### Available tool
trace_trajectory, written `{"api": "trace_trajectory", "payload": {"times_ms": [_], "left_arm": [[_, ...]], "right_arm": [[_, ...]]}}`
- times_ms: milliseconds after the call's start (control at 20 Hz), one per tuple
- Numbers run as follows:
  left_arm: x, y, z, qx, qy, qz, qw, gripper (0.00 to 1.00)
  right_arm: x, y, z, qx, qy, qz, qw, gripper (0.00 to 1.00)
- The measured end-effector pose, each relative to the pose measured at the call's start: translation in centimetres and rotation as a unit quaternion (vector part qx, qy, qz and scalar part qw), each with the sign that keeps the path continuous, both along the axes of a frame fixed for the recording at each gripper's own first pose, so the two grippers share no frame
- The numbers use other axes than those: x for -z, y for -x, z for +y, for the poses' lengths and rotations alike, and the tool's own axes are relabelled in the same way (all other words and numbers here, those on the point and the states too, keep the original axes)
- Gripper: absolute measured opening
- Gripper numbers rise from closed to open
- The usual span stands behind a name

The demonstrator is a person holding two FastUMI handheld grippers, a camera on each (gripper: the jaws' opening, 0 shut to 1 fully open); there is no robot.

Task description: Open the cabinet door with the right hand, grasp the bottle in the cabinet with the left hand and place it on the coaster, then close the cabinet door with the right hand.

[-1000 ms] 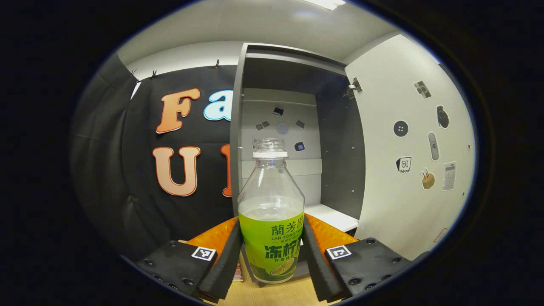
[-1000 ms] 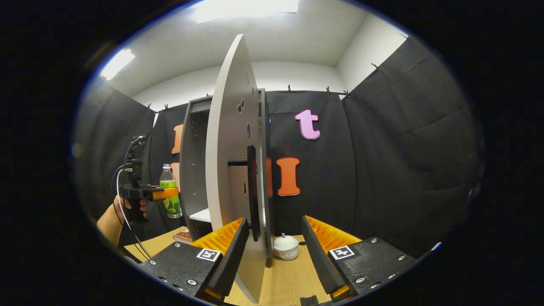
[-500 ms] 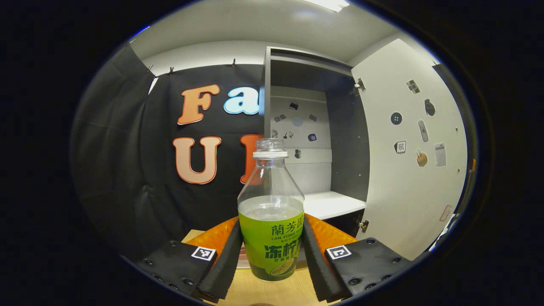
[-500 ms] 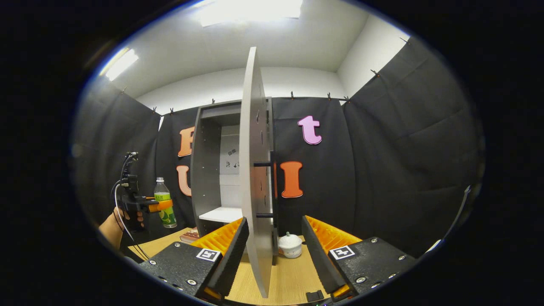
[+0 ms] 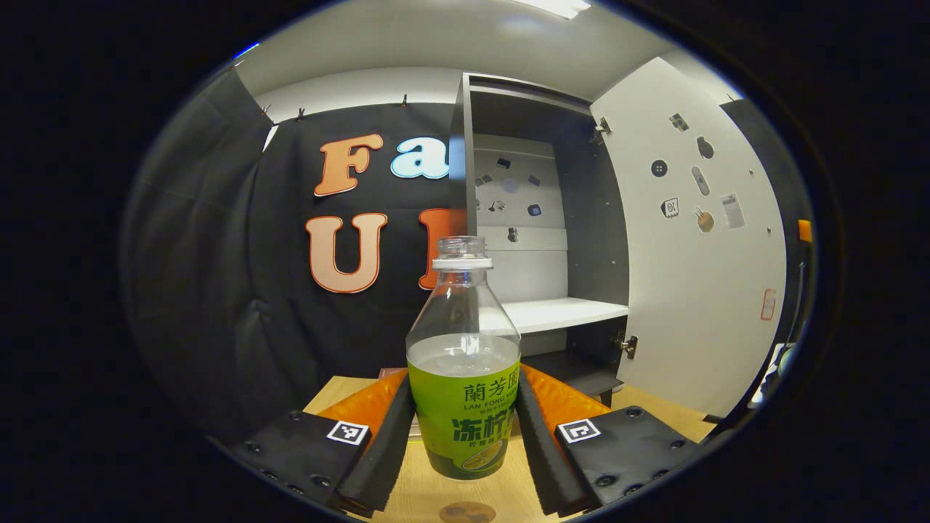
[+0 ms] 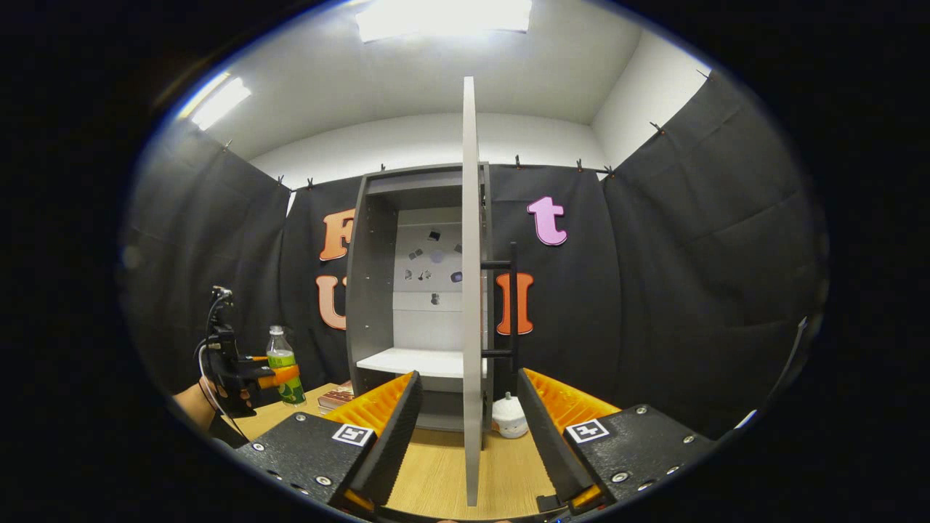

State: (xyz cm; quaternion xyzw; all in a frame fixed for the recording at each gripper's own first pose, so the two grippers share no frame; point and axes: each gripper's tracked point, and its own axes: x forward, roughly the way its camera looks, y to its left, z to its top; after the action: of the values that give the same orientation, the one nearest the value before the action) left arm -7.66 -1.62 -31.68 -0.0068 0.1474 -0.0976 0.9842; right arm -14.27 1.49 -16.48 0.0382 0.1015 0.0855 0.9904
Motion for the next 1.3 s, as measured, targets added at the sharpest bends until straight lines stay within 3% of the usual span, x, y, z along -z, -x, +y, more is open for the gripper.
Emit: {"api": "trace_trajectory", "payload": {"times_ms": [250, 600, 1300], "left_arm": [[4.0, 2.3, 0.0, 0.012, -0.012, -0.006, 1.0, 0.8], [10.2, 4.7, 0.3, 0.015, 0.03, 0.026, 0.999, 0.8], [18.4, 7.5, 0.4, 0.022, 0.044, 0.05, 0.998, 0.8]], "right_arm": [[0.9, -0.2, 0.3, -0.005, -0.004, 0.008, 1.0, 0.84], [1.3, 0.0, 0.1, -0.003, 0.0, -0.002, 1.0, 0.84], [0.9, 0.4, -0.1, -0.006, 0.02, -0.032, 0.999, 0.84]]}}
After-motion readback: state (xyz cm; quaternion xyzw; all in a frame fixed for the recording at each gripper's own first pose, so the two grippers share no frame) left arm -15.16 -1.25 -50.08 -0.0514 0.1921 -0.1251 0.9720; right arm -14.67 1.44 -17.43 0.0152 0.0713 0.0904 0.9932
